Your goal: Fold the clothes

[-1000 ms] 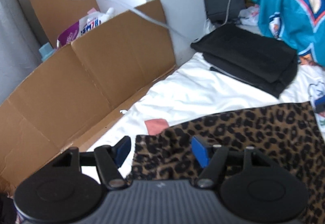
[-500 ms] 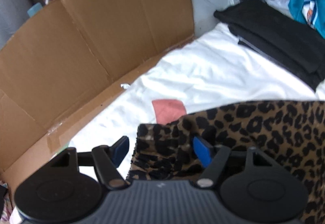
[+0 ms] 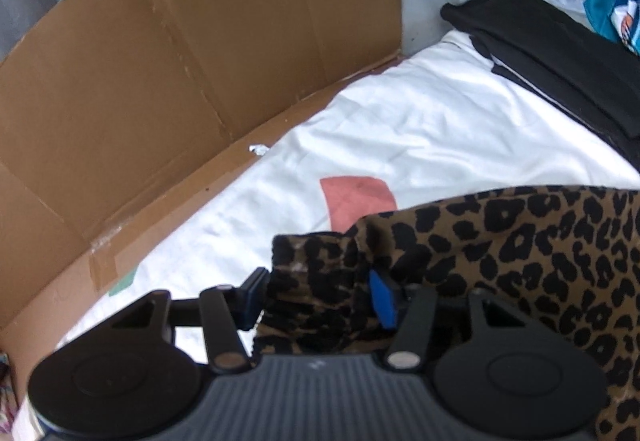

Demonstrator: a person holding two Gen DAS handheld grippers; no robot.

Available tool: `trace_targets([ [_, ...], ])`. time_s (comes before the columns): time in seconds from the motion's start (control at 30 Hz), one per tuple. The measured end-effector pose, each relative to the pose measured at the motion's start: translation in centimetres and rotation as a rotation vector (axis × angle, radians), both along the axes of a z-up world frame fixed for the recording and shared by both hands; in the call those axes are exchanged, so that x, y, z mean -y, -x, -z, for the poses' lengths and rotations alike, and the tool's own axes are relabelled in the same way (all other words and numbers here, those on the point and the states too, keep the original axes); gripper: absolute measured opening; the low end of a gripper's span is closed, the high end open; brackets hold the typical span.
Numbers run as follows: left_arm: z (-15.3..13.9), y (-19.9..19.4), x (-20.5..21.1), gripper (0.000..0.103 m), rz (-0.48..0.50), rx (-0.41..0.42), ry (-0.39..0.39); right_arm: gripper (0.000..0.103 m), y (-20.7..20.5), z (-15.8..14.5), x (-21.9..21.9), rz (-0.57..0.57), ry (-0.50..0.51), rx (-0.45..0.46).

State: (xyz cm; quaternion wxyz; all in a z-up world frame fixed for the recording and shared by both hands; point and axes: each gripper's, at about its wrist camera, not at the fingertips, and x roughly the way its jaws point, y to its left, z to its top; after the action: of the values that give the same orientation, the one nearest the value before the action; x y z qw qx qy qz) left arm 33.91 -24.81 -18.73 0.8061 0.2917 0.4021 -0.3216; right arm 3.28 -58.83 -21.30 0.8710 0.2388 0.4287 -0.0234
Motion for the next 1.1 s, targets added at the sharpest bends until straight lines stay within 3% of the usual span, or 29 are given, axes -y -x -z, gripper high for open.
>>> trace_targets([
  [0.07, 0.0, -0.1, 0.2, 0.056, -0.005, 0.001, 0.004, 0.024, 0.1, -0.2, 0.1, 0.011, 0.002, 0.0],
  [0.13, 0.0, -0.3, 0.3, 0.056, -0.007, -0.001, 0.006, 0.041, 0.2, -0.4, 0.6, 0.042, -0.028, 0.018],
  [0.2, 0.0, -0.4, 0.3, 0.055, -0.003, -0.003, 0.003, 0.042, 0.1, -0.6, 1.1, 0.066, -0.053, 0.037],
  [0.27, 0.0, -0.4, 0.2, 0.055, -0.002, -0.006, 0.002, 0.041, -0.4, -0.6, 1.4, 0.069, -0.06, 0.049],
  [0.3, 0.0, -0.5, 0.1, 0.055, -0.004, -0.008, 0.003, 0.029, -0.6, -0.4, 1.4, 0.063, -0.064, 0.046],
  [0.33, 0.0, -0.5, 0.1, 0.055, -0.003, -0.008, 0.003, 0.004, -0.9, -0.1, 1.5, 0.057, -0.068, 0.042],
  [0.37, -0.1, -0.5, 0.0, 0.055, -0.005, -0.009, 0.004, 0.001, -1.1, 0.1, 1.5, 0.051, -0.073, 0.039],
  [0.67, 0.3, -0.6, -0.2, 0.055, -0.045, 0.001, 0.031, 0.0, -1.8, 0.5, 1.2, 0.03, -0.058, 0.007],
  [1.1, -5.2, 2.4, -2.3, 0.058, -0.035, 0.121, 0.122, 0.005, -1.3, -1.5, 1.4, 0.058, -0.007, 0.034],
])
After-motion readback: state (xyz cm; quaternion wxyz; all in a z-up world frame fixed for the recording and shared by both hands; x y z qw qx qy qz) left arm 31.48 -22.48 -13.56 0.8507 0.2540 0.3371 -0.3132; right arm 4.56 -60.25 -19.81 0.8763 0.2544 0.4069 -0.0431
